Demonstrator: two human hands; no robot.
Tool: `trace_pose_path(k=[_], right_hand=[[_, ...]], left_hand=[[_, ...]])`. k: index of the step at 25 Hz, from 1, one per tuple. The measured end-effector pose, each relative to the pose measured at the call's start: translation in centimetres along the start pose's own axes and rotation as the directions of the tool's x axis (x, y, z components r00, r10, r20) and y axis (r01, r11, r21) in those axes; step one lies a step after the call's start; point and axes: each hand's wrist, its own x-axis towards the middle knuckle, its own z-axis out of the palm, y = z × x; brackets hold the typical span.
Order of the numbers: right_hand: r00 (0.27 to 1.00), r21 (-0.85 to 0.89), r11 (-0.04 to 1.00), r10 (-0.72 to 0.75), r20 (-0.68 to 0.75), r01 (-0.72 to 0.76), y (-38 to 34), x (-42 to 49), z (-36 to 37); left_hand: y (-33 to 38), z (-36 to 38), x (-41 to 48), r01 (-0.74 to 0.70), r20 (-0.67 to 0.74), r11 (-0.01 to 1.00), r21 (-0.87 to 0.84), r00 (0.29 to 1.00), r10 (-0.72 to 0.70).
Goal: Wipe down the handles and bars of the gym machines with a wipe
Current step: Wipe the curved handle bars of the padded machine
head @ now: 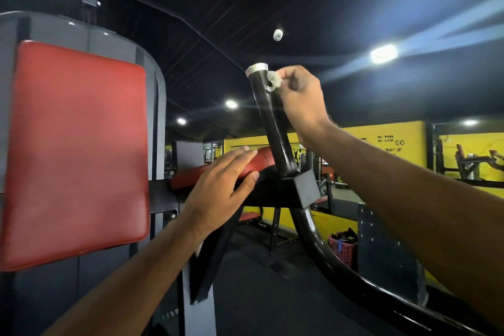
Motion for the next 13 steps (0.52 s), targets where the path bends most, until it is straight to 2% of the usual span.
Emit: trace_pose_path(k=[2, 4, 6, 9, 10, 13], right_hand=[[0.968, 0.261, 0.938, 0.191, 0.163, -0.229, -0.3, 0.7, 0.4], [0.916, 0.354, 0.862, 0.26, 0.306, -0.363, -0.3, 0.9, 0.3], [0.904, 0.38, 0.842, 0.259, 0.339, -0.383, -0.3, 1.4, -0.1], [0.821, 0.378, 0.767, 0.323, 0.47, -0.518, 0.7, 0.9, -0.5], [0.806, 0.35, 0.773, 0.33, 0.49, -0.529, 1.0, 0.5, -0.7], [0.829, 0.263, 0.856, 0.283, 0.483, -0.445, 2.0, -0.7, -2.0]], left_hand=[[0.0, 0.0, 0.0, 0.009, 0.007, 1.0, -0.001, 1.0, -0.009], [0.0, 0.1, -0.2, 0.016, -0.002, 1.0, -0.006, 1.0, -0.016], [0.2, 0.3, -0.2, 0.013, -0.015, 1.0, -0.02, 1.0, -0.013], [0.0, 0.3, -0.2, 0.016, -0.021, 0.999, -0.034, 1.0, -0.017], [0.0, 0.3, -0.2, 0.013, -0.025, 0.999, -0.034, 1.0, -0.014], [0.0, 0.5, -0.2, 0.007, -0.038, 0.999, -0.039, 0.999, -0.008]])
